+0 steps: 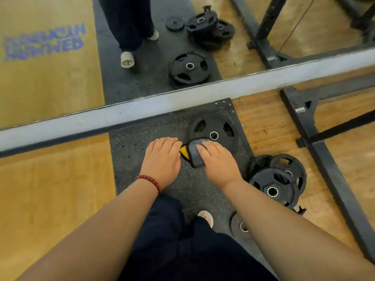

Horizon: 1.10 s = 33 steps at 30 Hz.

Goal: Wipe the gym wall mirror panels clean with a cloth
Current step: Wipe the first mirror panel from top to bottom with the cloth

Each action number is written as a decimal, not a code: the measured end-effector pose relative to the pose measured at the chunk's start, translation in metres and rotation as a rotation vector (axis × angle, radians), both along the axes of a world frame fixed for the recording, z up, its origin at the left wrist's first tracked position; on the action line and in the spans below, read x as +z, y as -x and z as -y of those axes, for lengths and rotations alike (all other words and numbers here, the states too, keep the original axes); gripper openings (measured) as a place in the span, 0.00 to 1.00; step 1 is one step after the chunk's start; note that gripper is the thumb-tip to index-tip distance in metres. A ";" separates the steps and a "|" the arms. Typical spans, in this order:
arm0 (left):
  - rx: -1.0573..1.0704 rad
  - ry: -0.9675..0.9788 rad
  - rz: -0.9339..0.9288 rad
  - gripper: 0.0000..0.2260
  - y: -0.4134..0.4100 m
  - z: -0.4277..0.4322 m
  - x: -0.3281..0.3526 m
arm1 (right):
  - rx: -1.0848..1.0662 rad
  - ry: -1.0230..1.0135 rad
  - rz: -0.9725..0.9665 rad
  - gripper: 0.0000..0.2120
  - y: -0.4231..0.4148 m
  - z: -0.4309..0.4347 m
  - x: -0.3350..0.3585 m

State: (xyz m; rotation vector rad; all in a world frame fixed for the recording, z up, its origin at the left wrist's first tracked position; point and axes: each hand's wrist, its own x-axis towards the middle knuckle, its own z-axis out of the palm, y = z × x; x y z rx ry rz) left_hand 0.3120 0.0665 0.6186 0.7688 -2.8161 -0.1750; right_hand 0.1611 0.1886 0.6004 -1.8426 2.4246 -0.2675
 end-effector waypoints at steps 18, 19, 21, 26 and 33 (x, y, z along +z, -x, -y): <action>0.600 0.040 0.054 0.14 -0.359 0.040 0.008 | 0.658 0.000 -0.027 0.31 -0.312 0.158 0.016; 0.624 0.031 0.051 0.12 -0.386 0.044 0.008 | 0.682 -0.005 -0.026 0.31 -0.339 0.167 0.014; 0.671 0.015 0.052 0.12 -0.442 0.050 0.009 | 0.732 -0.025 -0.028 0.32 -0.393 0.183 0.011; 0.790 -0.005 0.057 0.10 -0.569 0.068 0.012 | 0.822 -0.053 -0.051 0.32 -0.513 0.220 0.015; 0.986 -0.055 0.060 0.13 -0.692 0.095 0.007 | 0.972 -0.066 -0.075 0.31 -0.651 0.286 0.020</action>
